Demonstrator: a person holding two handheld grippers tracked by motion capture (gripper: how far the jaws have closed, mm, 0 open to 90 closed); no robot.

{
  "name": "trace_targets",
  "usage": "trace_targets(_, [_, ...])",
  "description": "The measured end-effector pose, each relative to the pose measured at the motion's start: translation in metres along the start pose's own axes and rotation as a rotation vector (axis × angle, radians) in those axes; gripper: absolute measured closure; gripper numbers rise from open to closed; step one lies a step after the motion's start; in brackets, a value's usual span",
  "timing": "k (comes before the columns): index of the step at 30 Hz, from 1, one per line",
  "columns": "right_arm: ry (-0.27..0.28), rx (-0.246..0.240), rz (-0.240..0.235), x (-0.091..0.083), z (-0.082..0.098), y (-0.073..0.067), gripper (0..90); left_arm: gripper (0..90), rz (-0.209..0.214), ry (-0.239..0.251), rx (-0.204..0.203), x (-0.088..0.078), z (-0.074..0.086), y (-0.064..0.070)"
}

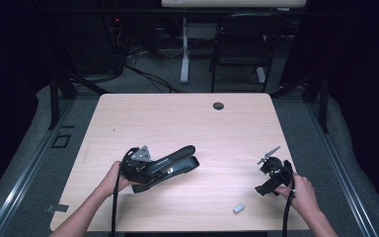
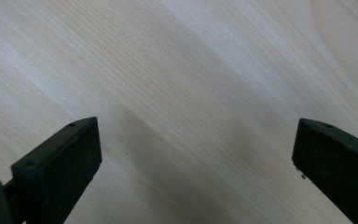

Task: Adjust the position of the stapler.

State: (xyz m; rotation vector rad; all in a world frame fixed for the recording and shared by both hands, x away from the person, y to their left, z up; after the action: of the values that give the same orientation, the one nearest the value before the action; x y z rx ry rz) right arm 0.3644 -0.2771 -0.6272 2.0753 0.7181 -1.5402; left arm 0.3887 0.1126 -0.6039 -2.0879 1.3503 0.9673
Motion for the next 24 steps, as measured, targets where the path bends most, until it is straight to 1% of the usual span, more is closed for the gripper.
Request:
trace_targets(6, [-0.001,0.000,0.001,0.000,0.000,0.000,0.6,50.8,0.018,-0.005,0.023,0.005,-0.006,0.004])
trace_targets(9, [-0.015,-0.011,0.009,-0.001,0.001,0.001,0.6,50.8,0.025,-0.005,0.033,0.006,-0.008,0.006])
trace_targets(10, [-0.009,-0.004,0.001,0.000,0.000,0.000,0.6,50.9,0.026,-0.005,0.036,0.007,-0.008,0.007])
trace_targets(23, [-0.010,-0.003,0.002,0.001,0.000,-0.001,0.6,50.8,0.058,-0.006,0.075,0.012,-0.015,0.014])
trace_targets(24, [-0.010,-0.003,0.002,0.001,0.000,-0.001,0.6,50.8,0.066,-0.010,0.082,0.013,-0.016,0.015])
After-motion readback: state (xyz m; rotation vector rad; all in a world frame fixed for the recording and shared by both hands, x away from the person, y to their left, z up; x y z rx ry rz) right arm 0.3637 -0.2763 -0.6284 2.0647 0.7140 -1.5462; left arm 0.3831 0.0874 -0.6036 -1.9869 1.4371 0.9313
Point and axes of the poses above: each handheld gripper's, and its own axes: x roughly forward along the jaws, z roughly out of its underside, y roughly to its right, the point moved 9 cm from there along x, roughly forward along the jaws, and after that the axes turned 1 degree about -z, right-handed, at the moved point
